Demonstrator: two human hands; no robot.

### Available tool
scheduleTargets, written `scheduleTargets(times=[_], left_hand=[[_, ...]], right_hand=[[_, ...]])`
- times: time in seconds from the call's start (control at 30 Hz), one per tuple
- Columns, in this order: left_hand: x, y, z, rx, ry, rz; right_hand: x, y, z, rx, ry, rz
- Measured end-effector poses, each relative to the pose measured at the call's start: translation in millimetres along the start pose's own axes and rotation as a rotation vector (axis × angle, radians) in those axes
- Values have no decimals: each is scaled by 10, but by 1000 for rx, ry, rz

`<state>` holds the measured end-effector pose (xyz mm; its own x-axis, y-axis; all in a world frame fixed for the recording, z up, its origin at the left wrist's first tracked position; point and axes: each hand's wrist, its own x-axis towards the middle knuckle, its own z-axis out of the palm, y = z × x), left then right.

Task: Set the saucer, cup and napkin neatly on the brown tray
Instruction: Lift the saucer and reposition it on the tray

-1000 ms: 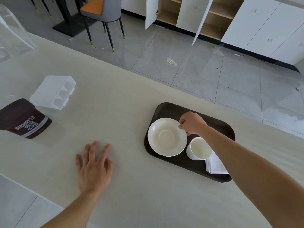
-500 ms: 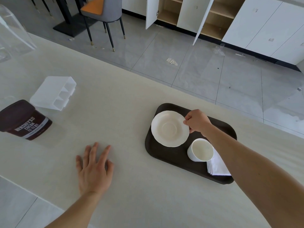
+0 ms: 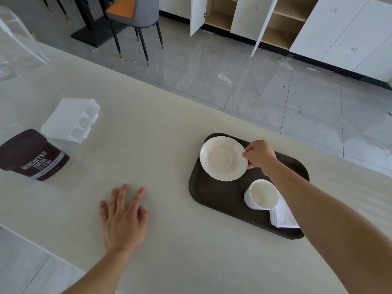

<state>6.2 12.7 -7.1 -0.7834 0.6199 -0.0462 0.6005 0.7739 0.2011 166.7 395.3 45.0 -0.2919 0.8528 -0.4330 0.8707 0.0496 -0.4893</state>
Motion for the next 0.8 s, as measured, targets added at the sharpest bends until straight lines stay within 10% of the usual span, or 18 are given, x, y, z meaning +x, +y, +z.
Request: scheduleTargets(times=[0.8], left_hand=[[-7,9,-12,-1,1,-1]], right_hand=[[13,1,29,134,46,90]])
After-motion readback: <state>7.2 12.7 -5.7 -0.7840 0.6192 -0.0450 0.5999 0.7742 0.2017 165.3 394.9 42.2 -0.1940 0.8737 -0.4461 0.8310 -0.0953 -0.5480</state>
